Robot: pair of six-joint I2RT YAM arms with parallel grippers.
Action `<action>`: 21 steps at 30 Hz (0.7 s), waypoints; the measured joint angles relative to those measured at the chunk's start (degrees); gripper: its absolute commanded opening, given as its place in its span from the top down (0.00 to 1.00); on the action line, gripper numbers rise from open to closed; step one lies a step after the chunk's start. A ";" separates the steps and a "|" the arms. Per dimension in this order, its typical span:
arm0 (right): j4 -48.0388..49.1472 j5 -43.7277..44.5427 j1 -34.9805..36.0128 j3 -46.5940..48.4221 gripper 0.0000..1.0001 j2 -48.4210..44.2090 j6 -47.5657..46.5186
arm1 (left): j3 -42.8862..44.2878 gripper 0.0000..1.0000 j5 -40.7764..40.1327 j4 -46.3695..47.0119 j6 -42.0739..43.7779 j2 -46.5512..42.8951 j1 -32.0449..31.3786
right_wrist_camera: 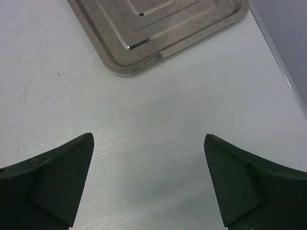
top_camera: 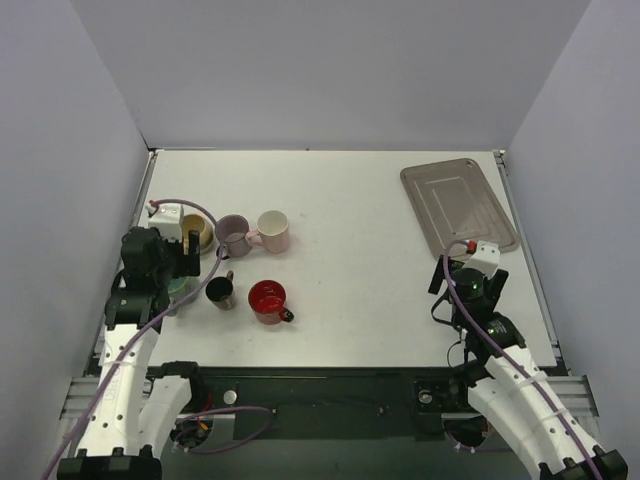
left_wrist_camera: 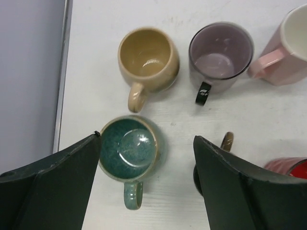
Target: Turn the mug right side up
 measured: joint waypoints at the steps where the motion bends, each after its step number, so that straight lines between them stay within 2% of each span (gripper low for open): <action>1: 0.81 0.85 -0.02 -1.20 0.07 -0.83 -0.74 | -3.13 0.12 -0.09 1.75 -0.48 -1.44 1.73; 4: 2.45 2.23 -0.02 -3.98 0.07 -3.63 -2.01 | -10.45 0.12 -1.38 4.72 -1.77 -4.42 5.03; 9: 4.85 2.34 -0.04 -4.94 0.07 -7.13 -2.78 | -17.62 0.12 -4.98 10.05 -6.86 -8.20 5.40; 21: 8.68 0.28 -0.04 -6.75 0.07 -5.51 -2.25 | -18.82 0.13 -6.91 15.10 -9.31 -9.11 6.21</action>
